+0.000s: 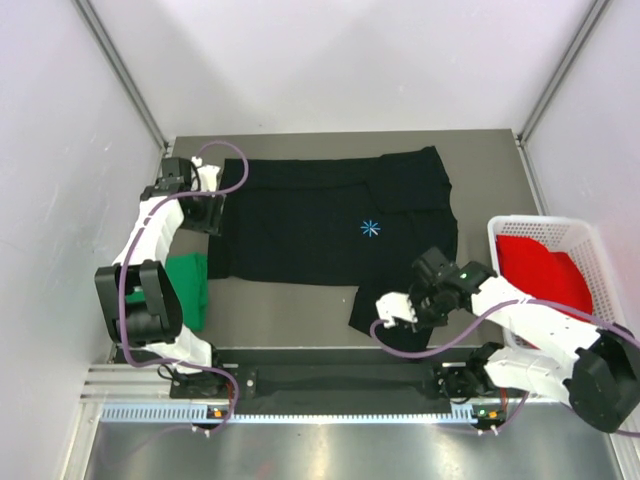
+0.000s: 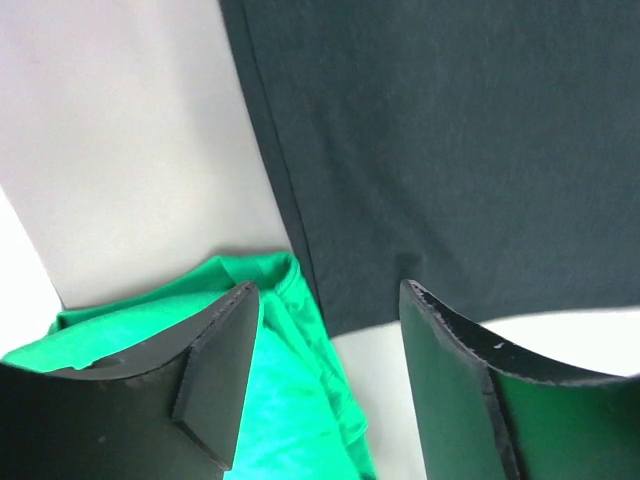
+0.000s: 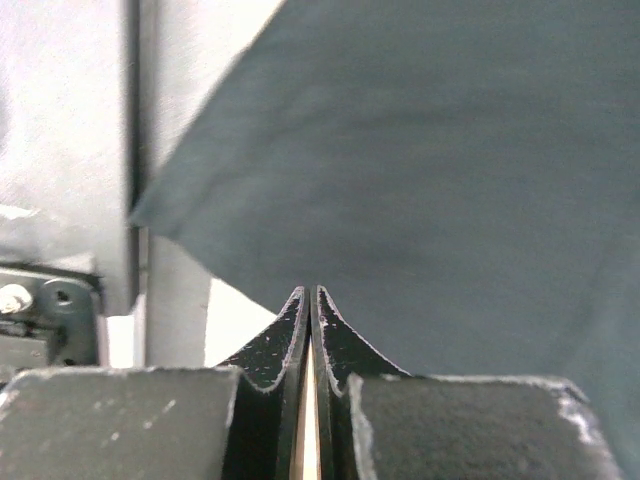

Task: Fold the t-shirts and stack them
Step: Fold the tshirt

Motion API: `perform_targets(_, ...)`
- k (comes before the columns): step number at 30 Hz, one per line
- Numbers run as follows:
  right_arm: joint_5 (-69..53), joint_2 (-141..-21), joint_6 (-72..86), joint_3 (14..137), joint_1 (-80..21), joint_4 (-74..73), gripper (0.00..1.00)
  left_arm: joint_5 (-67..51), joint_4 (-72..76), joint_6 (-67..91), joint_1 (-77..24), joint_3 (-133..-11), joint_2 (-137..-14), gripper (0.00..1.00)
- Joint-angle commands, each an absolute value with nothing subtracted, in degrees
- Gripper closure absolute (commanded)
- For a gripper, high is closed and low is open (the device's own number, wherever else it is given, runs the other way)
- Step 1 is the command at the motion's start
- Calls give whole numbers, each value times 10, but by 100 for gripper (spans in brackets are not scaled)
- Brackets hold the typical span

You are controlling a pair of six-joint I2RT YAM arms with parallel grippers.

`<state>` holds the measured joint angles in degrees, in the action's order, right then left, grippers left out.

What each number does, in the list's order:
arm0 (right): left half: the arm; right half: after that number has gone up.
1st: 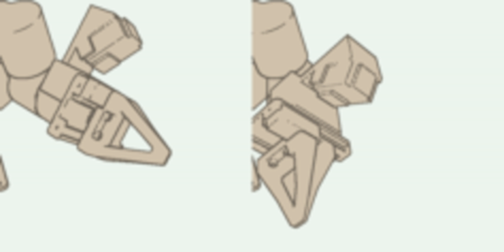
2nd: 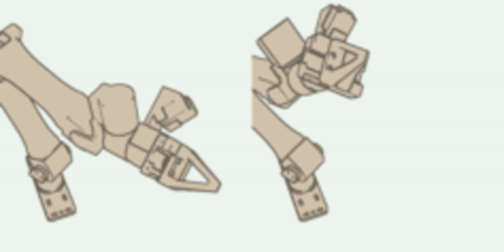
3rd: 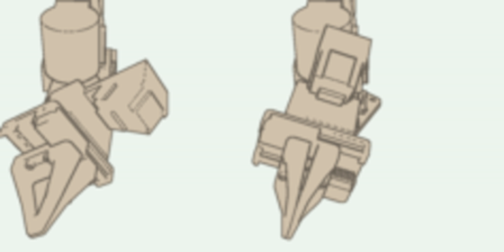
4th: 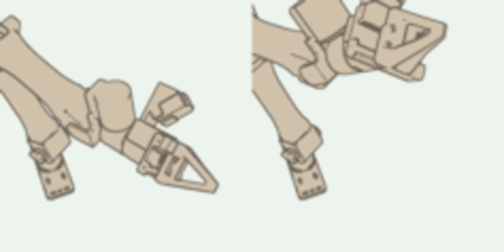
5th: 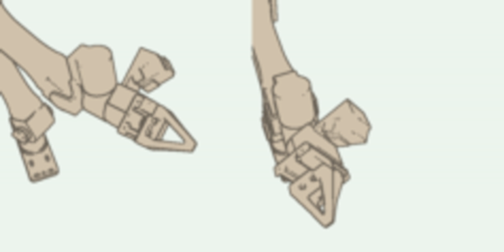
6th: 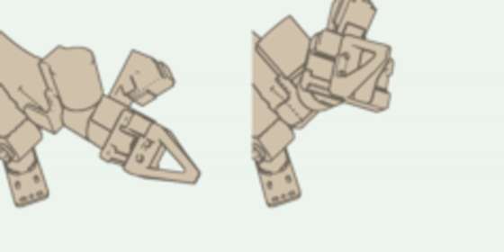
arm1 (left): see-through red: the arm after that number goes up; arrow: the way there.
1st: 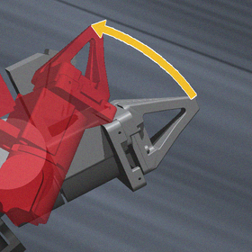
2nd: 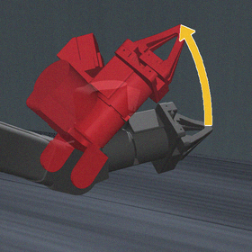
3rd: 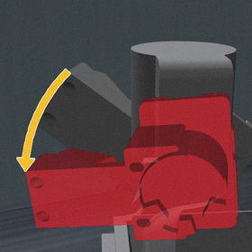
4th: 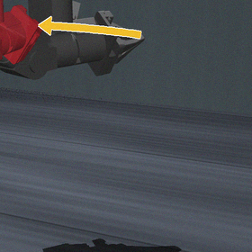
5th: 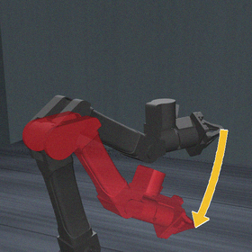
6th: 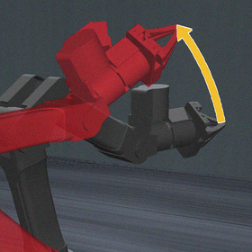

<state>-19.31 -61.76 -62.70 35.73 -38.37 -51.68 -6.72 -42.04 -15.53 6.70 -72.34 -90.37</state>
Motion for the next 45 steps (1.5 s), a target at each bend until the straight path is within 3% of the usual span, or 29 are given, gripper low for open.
perform_targets(1,-224,-594,-609,397,-360,-532,100,-93,-467,-229,68,-740,-867,36)
perform_targets(3,-220,-592,-609,390,-352,-521,100,-104,-493,-271,69,-733,-863,34)
perform_targets(5,-210,-589,-606,377,-351,-512,87,-105,-512,-307,68,-725,-866,34)
perform_targets(10,-224,-584,-583,374,-337,-486,74,-122,-577,-399,69,-720,-879,33)
perform_targets(15,-231,-586,-573,381,-330,-473,73,-134,-616,-400,57,-711,-918,34)
perform_targets(21,-235,-586,-569,385,-327,-471,72,-81,-557,-403,49,-660,-945,34)
perform_targets(37,-258,-582,-555,355,-327,-441,72,-33,-459,-349,47,-679,-1052,41)
perform_targets(41,-262,-579,-552,346,-327,-434,72,-28,-460,-343,46,-686,-1072,49)
perform_targets(44,-255,-577,-555,345,-327,-434,72,-26,-465,-341,46,-683,-1079,59)
perform_targets(45,-254,-576,-556,345,-327,-435,72,-27,-468,-341,46,-681,-1078,68)
